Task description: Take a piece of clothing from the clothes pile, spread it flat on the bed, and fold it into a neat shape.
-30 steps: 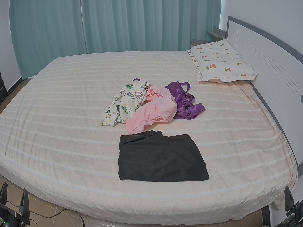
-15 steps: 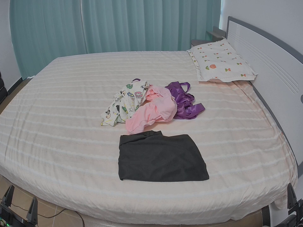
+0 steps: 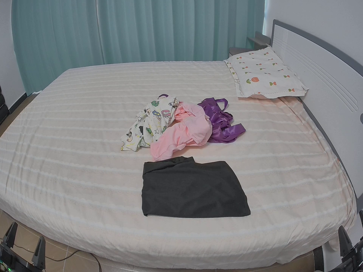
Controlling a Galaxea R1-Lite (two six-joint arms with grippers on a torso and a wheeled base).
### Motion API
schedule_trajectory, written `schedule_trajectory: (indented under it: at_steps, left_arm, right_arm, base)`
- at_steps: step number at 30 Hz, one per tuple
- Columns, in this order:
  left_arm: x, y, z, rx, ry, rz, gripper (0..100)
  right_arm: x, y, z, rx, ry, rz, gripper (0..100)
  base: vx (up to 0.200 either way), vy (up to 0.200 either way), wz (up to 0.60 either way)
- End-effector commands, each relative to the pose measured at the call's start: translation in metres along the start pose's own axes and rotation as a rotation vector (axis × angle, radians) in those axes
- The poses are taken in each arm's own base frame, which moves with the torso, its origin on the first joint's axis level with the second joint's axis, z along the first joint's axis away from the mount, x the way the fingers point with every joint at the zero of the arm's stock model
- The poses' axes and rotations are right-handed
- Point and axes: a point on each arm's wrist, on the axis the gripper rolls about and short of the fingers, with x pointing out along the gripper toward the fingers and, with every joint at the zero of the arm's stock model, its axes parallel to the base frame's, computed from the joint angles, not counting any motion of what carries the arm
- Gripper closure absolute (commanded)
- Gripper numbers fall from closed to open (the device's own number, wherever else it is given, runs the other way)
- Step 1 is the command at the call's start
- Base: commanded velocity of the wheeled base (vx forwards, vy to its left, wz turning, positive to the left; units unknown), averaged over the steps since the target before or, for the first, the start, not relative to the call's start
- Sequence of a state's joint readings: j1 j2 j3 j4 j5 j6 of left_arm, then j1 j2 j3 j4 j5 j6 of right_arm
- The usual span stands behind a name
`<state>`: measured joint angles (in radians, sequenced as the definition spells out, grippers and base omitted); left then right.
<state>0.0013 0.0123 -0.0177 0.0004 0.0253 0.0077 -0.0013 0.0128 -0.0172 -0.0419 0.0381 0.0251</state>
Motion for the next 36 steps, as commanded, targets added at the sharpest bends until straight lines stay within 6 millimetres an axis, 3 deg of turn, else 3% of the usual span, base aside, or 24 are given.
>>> schedule_trajectory:
  at_steps: [1, 26, 36]
  left_arm:
    - [0.0016, -0.0001, -0.0048, -0.001, 0.022, 0.001, 0]
    - [0.0015, -0.0001, -0.0048, -0.001, 0.02, 0.001, 0]
    - [0.0015, -0.0001, -0.0048, -0.001, 0.02, 0.001, 0]
  right_arm:
    - [-0.001, 0.0008, -0.0021, 0.001, 0.003, 0.037, 0]
    - [0.0004, 0.0011, -0.0021, -0.19, -0.016, 0.051, 0]
    - [-0.0008, 0.0012, -0.0047, -0.105, 0.025, 0.053, 0]
  base:
    - [0.0, 0.0, 0.0]
    - [0.0, 0.0, 0.0]
    - [0.0, 0.0, 0.0]
